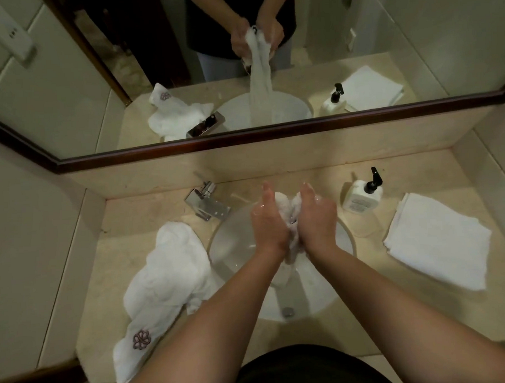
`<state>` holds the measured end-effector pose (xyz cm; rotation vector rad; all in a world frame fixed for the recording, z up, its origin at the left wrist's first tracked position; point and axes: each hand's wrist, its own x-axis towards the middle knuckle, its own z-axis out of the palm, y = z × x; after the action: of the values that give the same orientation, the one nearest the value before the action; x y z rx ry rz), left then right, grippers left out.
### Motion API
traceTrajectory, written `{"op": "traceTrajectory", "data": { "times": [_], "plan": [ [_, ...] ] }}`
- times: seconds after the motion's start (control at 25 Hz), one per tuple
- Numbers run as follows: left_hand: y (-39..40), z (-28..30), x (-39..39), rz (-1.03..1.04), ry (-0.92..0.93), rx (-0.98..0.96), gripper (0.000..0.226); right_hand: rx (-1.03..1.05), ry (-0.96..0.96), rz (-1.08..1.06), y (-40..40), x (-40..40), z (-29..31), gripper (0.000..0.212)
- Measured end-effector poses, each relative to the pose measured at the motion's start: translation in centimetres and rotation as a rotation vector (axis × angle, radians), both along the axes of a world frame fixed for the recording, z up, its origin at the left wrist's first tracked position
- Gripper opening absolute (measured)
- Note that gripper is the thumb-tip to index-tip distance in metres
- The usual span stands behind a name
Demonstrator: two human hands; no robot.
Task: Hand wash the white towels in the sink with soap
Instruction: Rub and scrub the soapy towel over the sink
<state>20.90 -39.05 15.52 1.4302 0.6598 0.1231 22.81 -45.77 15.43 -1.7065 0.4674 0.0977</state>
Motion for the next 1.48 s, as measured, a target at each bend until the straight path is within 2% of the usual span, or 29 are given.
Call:
{"op": "traceTrajectory", "data": {
  "times": [0.08,0.16,0.24,0.32,0.4,0.44,0.48,0.6,0.68,0.8,0.92,1.0,1.08,1.2,1.28,1.36,1.48],
  "plan": [
    [-0.8,0.5,0.2,-0.023,-0.01,0.038,0.069,0.035,0.044,-0.077,0.0,1.0,-0.1,0.049],
    [-0.4,0.5,1.5,0.059,0.09,-0.001,0.061,0.084,0.046,-0.024,0.6,0.4,-0.3,0.049],
    [0.8,-0.4,2.7,0.123,0.235,-0.08,0.064,0.017,-0.024,0.119,1.1,-0.9,-0.4,0.05],
    [0.9,-0.8,2.6,0.048,0.245,-0.183,0.066,-0.059,-0.07,0.125,1.1,-0.2,-0.4,0.05],
    [-0.1,-0.9,1.7,-0.096,0.22,-0.206,0.085,-0.038,-0.003,-0.004,0.7,2.1,-0.5,0.05],
    [-0.3,-0.9,1.5,-0.119,0.206,-0.181,0.094,-0.003,0.032,-0.024,0.5,2.8,-0.6,0.049],
    [-0.2,-0.9,1.7,-0.086,0.216,-0.165,0.094,0.032,0.053,0.002,0.6,2.7,-0.8,0.048],
    [1.1,-0.5,3.0,0.083,0.304,-0.169,0.066,0.05,0.048,0.213,1.5,0.3,-0.9,0.048],
    [1.3,-0.9,3.1,-0.04,0.35,-0.183,0.069,0.003,0.047,0.205,1.4,0.7,-0.8,0.049],
    [1.5,-1.9,2.8,-0.193,0.396,-0.192,0.069,0.072,0.157,0.099,0.1,3.6,-1.2,0.046],
    [4.0,-2.5,3.2,-0.261,0.391,-0.249,0.053,0.041,0.196,0.252,-2.0,4.1,-1.5,0.032],
    [5.4,-3.4,2.9,-0.335,0.439,-0.163,0.04,0.073,0.233,0.3,-3.5,3.8,-1.4,0.017],
    [6.3,-4.7,2.4,-0.378,0.495,0.003,0.036,0.105,0.289,0.35,-4.8,3.8,-1.8,0.021],
    [7.1,-5.1,2.1,-0.285,0.373,0.166,0.028,0.181,0.287,0.365,-5.8,3.6,-2.9,0.037],
    [7.3,-4.7,2.1,-0.204,0.24,0.213,0.024,0.142,0.2,0.346,-5.9,3.4,-3.0,0.029],
    [6.9,-3.5,1.8,-0.136,0.125,0.187,0.029,0.122,0.113,0.322,-5.7,3.3,-2.7,0.021],
    [6.3,-2.6,1.9,-0.022,0.081,-0.011,0.025,0.211,0.054,0.267,-4.4,3.5,-1.3,0.015]
  ]
}}
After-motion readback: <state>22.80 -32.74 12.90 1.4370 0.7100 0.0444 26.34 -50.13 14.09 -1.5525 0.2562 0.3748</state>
